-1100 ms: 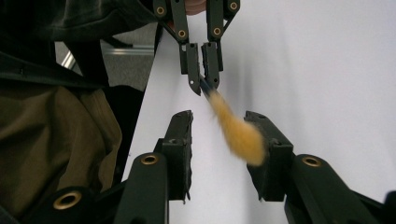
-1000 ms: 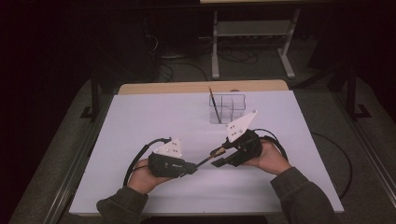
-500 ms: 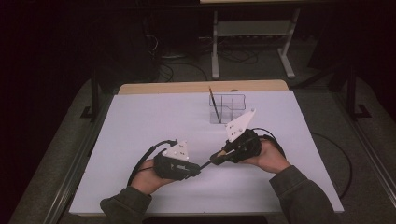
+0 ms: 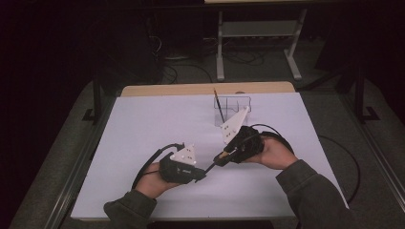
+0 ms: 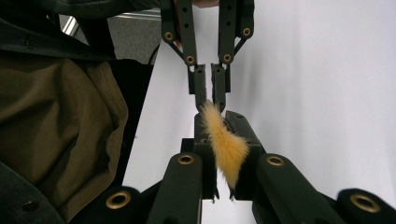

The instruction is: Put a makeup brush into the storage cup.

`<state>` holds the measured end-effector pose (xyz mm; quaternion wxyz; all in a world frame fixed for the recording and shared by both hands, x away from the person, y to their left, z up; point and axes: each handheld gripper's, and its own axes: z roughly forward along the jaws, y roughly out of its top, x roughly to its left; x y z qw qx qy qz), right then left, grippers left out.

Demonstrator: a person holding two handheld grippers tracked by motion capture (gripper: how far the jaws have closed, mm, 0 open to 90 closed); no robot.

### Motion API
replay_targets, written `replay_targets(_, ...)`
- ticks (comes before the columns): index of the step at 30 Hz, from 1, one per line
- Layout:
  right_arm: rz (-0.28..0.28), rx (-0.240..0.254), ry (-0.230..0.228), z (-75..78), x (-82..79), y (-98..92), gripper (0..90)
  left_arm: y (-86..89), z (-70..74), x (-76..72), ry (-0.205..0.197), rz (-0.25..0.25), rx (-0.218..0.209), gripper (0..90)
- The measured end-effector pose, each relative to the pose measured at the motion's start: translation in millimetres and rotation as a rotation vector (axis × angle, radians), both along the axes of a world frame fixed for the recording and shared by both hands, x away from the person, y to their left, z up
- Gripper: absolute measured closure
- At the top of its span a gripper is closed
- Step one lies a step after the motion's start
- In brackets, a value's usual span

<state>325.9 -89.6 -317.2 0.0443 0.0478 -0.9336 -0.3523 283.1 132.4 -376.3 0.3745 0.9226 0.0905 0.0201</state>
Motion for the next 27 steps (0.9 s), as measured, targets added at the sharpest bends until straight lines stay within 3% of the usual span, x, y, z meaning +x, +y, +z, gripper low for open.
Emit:
replay_targets(4, -0.018, 0.018, -0.005, 0.2, -0.4, 0.2, 82.3, 0.6, -0.1, 0.6, -0.011, 0.012, -0.009, 84.4)
replay_targets(9, -0.071, 0.096, 0.017, -7.0, 1.1, -6.8, 67.8, 3.3, 0.2, 3.3, -0.003, 0.03, -0.056, 84.6)
replay_targets(16, -0.126, 0.155, 0.039, -25.6, 1.0, -13.8, 67.2, 4.9, 0.6, 5.6, 0.006, 0.058, -0.097, 84.7)
replay_targets(23, -0.137, 0.197, 0.015, -25.2, 1.6, -14.6, 68.7, 3.0, -1.8, 8.0, 0.02, 0.074, -0.123, 84.6)
replay_targets(27, -0.157, 0.215, 0.034, -23.8, 1.8, -16.1, 70.0, 1.9, -2.3, 8.4, 0.022, 0.086, -0.137, 84.7)
